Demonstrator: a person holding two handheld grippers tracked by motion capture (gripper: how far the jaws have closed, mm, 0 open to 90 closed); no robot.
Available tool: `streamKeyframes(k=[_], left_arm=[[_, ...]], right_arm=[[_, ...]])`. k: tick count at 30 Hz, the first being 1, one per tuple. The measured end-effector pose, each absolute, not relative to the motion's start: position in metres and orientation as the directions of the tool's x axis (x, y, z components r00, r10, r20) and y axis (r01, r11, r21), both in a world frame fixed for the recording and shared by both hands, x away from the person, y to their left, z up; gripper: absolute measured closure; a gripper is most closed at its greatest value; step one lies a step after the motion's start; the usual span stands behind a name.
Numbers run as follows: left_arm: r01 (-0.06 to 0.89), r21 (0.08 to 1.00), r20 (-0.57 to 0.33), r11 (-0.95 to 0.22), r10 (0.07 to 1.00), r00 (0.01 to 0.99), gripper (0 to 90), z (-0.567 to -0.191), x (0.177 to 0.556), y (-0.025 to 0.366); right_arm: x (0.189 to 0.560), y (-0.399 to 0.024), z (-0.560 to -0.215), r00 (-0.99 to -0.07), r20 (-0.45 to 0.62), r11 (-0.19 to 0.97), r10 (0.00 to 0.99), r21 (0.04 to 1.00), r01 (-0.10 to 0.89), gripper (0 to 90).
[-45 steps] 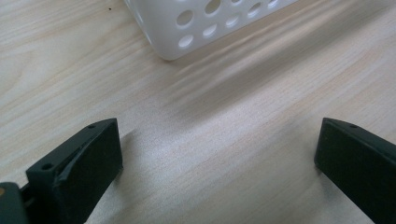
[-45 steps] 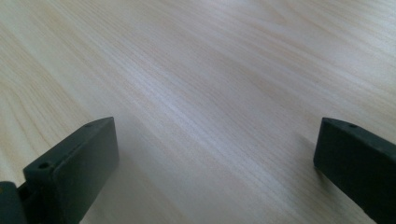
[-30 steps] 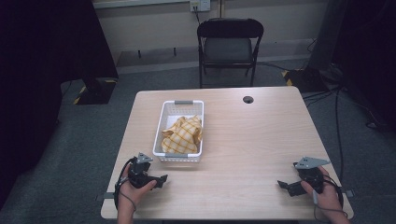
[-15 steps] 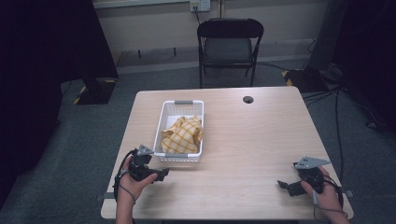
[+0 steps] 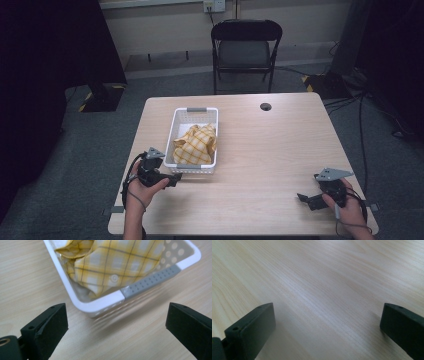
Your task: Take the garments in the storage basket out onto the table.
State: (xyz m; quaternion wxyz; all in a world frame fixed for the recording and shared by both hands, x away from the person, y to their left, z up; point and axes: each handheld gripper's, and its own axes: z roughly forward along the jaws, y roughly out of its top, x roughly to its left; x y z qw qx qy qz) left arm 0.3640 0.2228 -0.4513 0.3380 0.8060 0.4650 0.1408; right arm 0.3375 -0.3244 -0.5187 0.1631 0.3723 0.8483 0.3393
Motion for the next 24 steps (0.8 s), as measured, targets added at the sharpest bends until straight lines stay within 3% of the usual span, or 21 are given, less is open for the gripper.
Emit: streamKeyframes(k=[24], left_arm=[[0.620,0.708,-0.089,-0.338,0.828,0.553,3.8,-0.433,0.400,0.197]], right_arm=[[0.337,-0.324,-0.519,-0.670,-0.024,0.493,0.742,0.697,0.521,0.0]])
